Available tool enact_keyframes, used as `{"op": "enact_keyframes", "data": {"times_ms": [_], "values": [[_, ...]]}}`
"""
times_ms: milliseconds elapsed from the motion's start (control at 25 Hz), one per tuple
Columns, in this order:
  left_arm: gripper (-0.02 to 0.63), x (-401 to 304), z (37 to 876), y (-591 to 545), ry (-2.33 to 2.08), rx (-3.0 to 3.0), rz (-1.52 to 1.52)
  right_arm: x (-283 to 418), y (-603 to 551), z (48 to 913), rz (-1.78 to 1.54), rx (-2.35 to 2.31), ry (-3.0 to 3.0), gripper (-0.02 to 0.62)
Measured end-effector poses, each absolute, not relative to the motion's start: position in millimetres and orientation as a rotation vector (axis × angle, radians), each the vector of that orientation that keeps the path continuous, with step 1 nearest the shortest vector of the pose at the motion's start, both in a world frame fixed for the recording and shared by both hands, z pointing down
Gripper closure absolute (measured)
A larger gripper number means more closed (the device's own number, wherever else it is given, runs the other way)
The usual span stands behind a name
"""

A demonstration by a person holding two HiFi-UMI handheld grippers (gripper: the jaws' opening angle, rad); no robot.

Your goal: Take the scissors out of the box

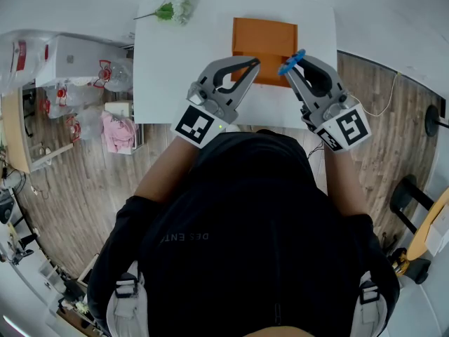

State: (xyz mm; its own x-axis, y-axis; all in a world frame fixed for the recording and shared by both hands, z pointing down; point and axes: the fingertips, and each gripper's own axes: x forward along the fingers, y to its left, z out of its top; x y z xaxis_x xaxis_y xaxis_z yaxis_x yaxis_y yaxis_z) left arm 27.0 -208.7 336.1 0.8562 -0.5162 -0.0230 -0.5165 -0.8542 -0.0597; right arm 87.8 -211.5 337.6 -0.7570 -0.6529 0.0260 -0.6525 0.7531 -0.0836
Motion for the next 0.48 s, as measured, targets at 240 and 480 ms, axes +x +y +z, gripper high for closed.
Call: {"op": "enact_keyframes", "data": {"times_ms": [240,480], "values": [[0.586,26.3,336.1,-209.5,0.835,-2.956,0.002,87.7,-211.3,337.0,-0.138,-1.087,2.939,0.505],[0.586,26.6,334.8,-209.8,0.837,-2.946,0.023,88.7,-212.4,340.3,-0.158,-1.093,2.936,0.505]]}}
